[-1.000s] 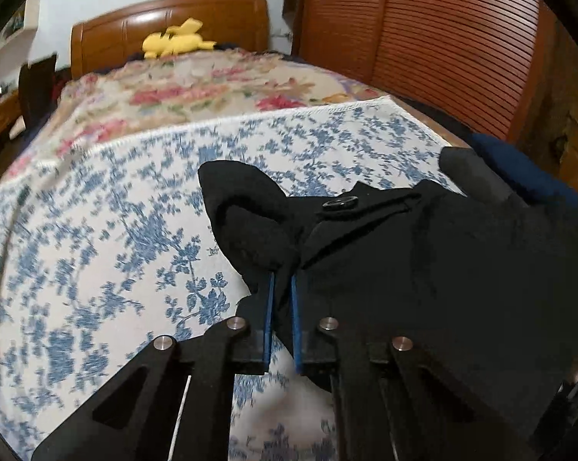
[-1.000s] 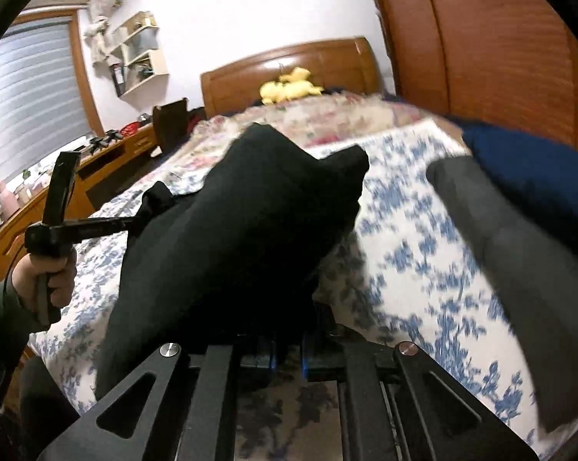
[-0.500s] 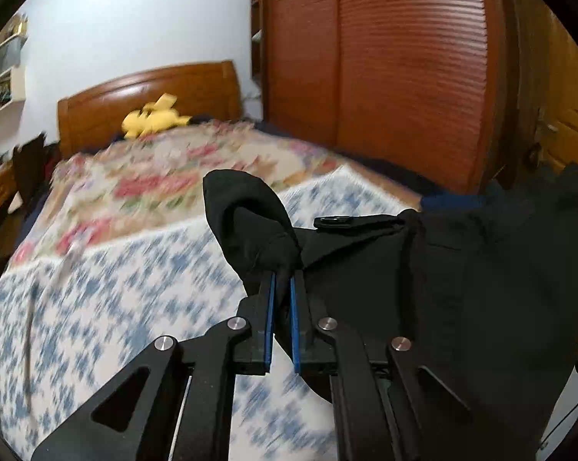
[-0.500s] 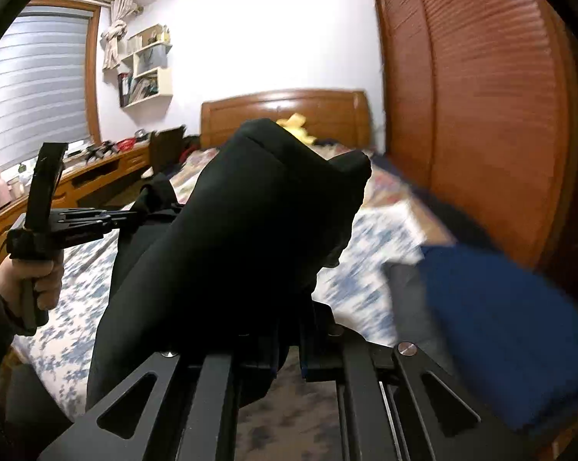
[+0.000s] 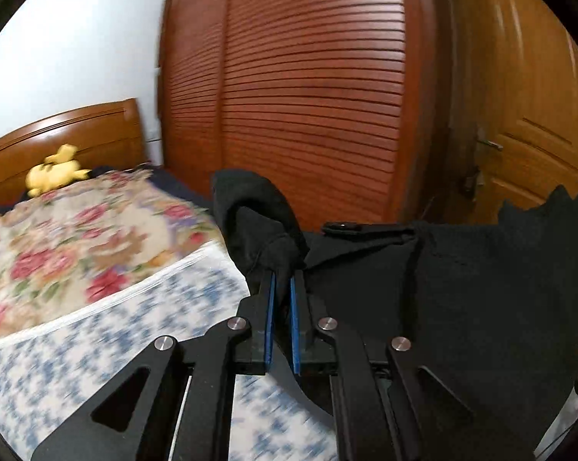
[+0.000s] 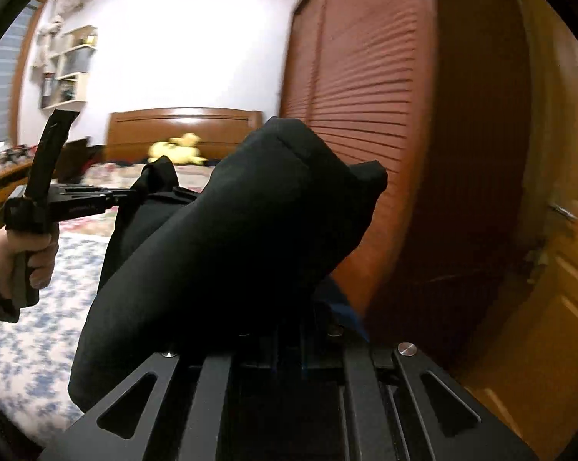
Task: Fold large clothes
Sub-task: 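Carry the coat bundle with both tools toward the folded clothes stack, then lower the coat bundle onto the clothes stack and open both tools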
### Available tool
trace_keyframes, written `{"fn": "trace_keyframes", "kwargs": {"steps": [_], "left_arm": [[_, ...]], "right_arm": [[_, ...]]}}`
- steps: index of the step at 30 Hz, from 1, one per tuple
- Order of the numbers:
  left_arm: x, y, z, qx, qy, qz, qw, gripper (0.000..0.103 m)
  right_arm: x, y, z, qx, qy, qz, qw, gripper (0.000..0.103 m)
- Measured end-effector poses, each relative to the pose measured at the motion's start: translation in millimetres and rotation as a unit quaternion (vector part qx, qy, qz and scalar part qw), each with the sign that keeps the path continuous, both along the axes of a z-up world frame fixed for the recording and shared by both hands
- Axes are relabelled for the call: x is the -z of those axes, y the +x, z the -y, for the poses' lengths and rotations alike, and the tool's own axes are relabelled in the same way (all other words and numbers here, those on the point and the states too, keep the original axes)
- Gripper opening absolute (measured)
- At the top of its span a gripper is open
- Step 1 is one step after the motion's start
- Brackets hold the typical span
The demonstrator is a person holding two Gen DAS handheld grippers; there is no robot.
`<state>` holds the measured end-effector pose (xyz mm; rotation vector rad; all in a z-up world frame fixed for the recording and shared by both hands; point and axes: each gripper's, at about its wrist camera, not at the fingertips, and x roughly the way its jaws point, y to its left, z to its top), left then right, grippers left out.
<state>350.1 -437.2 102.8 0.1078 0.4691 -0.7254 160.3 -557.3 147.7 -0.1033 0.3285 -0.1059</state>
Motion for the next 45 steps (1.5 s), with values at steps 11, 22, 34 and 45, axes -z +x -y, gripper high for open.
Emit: {"fn": "trace_keyframes", "kwargs": {"steps": [11,22,34,45], "left_arm": [[24.2,-4.5,56.8,0.027,-0.001,-0.017,0.9995,0.028],[29.4,-57.6,27.4,0.075,0.015,-0.006,0.9970,0.090],[47.3,-100.4,-0.3,0.083,0.037,-0.007,0.9958,0.096],[53.5,-125.3,-28.5,0.078,0.050,-0.010,0.9957,0.096]], "right_arm": [[69.4,-8.8,58.4,0.078,0.031,-0.060,0.995,0.015],[22.4,-52.6,18.5,0.083,0.003,0.015,0.996,0.028],[36.3,23.6,38.1,0.035,-0.011,-0.062,0.997,0.041],[58.4,44.5,88.3,0.074,0.044,-0.145,0.986,0.043]]}}
